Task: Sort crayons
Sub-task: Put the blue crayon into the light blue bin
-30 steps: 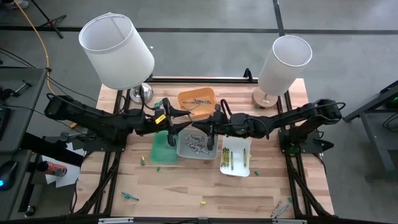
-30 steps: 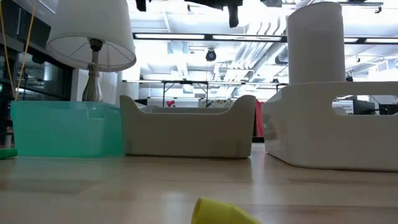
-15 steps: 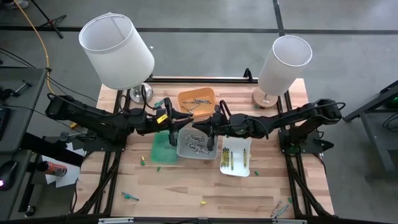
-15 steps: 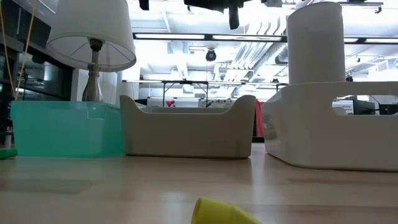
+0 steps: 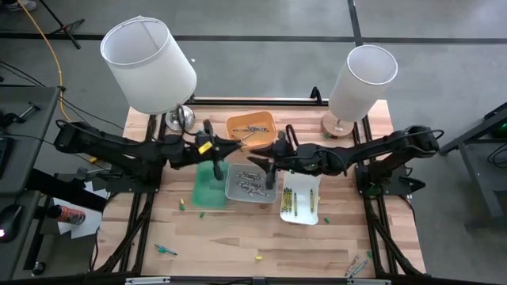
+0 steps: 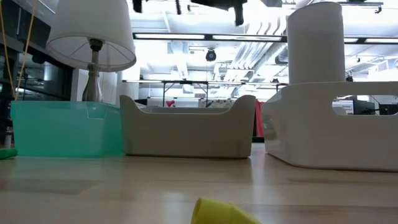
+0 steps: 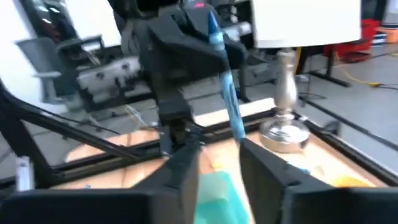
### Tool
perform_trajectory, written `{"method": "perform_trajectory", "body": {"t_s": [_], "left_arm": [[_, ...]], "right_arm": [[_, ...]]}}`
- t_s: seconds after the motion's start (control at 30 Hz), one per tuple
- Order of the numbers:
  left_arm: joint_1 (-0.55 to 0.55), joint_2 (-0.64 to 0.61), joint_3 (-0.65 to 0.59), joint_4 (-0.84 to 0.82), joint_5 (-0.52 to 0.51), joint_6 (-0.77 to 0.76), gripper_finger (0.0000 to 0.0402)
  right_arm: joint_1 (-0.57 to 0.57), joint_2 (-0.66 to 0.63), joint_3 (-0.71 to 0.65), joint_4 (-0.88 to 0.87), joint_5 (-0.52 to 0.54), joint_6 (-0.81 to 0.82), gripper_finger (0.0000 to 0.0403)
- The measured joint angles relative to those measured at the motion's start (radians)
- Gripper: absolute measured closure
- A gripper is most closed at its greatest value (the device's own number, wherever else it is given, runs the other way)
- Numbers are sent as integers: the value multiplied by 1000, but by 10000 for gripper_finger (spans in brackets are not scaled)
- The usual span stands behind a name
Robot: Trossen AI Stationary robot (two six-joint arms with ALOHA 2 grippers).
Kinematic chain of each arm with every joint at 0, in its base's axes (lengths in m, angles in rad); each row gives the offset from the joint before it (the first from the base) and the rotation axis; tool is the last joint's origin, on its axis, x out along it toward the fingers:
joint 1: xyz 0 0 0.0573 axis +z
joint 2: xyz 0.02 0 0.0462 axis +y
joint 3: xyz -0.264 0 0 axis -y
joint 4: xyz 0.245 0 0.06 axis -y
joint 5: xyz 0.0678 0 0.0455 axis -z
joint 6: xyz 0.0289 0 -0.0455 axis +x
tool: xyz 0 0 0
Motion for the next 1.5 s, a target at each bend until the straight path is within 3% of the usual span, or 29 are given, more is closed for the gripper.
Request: {"method": "perform_trajectory", "body": {"t_s": [0.27,0.57,0.73,0.93,1.23,1.5], "left_arm": [[25,-235,2,-377,-79,-83,398],[-36,-334,1,-872,-131,-594,399],[-80,-265,1,-1017,-109,-935,400],[-87,-94,1,-1145,5,-1233,400],[-49,181,1,-1154,129,-1415,396],[-25,257,1,-1155,167,-1435,394]], "right_arm": [[-4,-145,0,-290,160,-35,194],[-4,-229,0,-659,246,226,176],[-4,-227,0,-801,259,400,176],[-4,-227,0,-862,270,517,176],[-4,-227,0,-866,320,591,176],[-4,-226,0,-866,315,591,176]]}}
